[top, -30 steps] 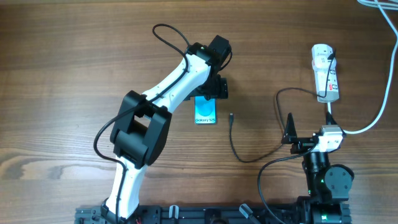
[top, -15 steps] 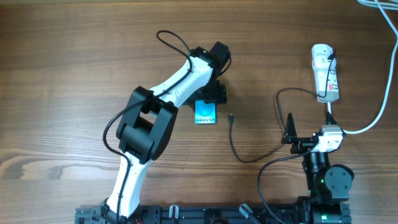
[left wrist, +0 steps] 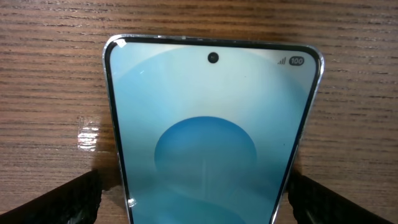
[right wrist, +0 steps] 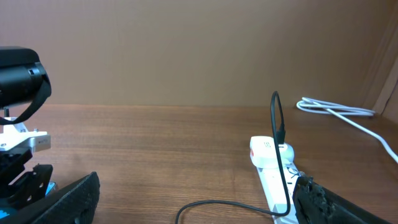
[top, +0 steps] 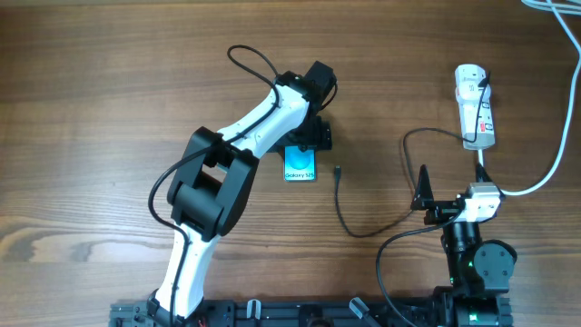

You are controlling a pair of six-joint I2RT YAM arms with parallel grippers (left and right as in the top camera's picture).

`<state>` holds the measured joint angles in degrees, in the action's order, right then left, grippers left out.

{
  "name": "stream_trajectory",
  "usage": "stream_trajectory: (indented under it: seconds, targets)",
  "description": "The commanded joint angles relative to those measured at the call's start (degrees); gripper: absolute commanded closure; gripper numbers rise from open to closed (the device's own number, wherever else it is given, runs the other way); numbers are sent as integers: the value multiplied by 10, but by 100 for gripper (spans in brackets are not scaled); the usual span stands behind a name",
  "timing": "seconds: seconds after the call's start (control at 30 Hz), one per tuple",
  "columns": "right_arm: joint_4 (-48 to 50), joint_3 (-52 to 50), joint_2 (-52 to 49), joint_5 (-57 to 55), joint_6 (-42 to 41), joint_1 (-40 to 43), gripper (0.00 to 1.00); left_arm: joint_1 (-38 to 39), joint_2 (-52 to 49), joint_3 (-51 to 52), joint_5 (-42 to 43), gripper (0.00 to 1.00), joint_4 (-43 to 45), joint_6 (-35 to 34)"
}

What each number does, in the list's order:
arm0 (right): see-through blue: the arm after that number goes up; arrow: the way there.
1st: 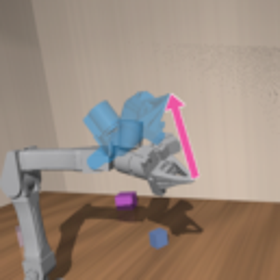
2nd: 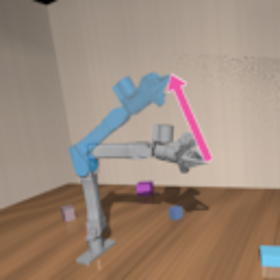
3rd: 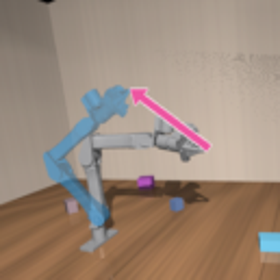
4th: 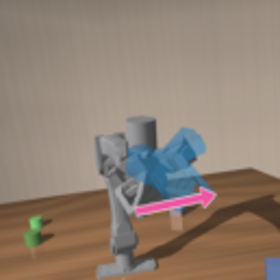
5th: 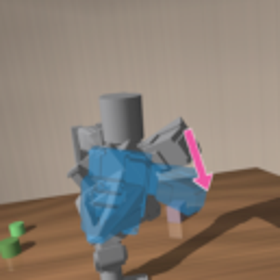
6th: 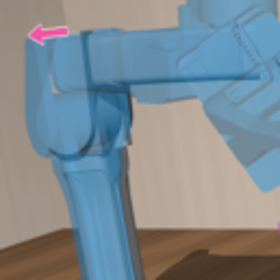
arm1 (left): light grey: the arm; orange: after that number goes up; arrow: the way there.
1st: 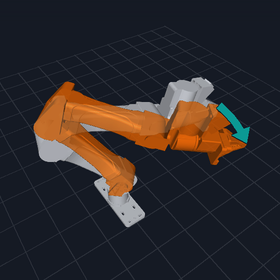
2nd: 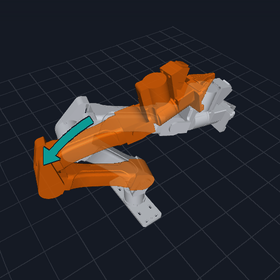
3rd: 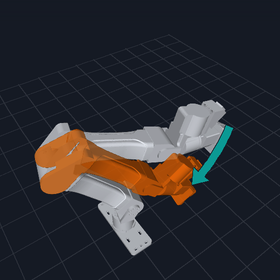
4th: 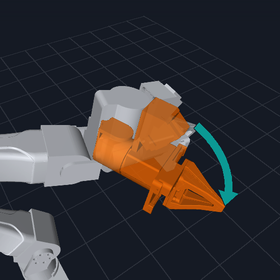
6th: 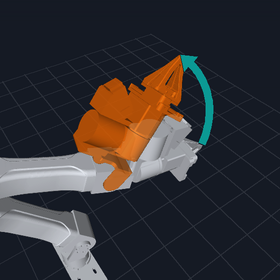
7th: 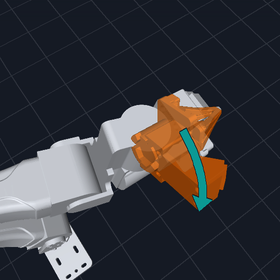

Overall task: Plug charger to phone and switch on socket
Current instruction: 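Lower the left gripper and grasp the phone's bottom edge, then lift the phone upright with the left gripper and hold it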

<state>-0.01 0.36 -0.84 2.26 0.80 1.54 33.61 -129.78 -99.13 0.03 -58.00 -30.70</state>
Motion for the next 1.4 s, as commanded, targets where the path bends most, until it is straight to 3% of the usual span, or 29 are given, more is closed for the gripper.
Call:
stream_trajectory:
  seconds: [0.0, 0.53, 0.97, 1.13, 1.37]
  targets:
    - [2, -1, 6, -8, 7, -4, 0, 0, -17, 24, 32, 0, 7, 2]
    - [2, -1, 6, -8, 7, -4, 0, 0, -17, 24, 31, 23, 6, 2]
    - [2, -1, 6, -8, 7, -4, 0, -4, -3, 24, 39, 28, 3, 2]
    - [2, -1, 6, -8, 7, -4, 0, -24, 39, 24, 88, 32, -5, 2]
    - [2, -1, 6, -8, 7, -4, 0, -76, 119, 24, 236, 31, -20, 5]
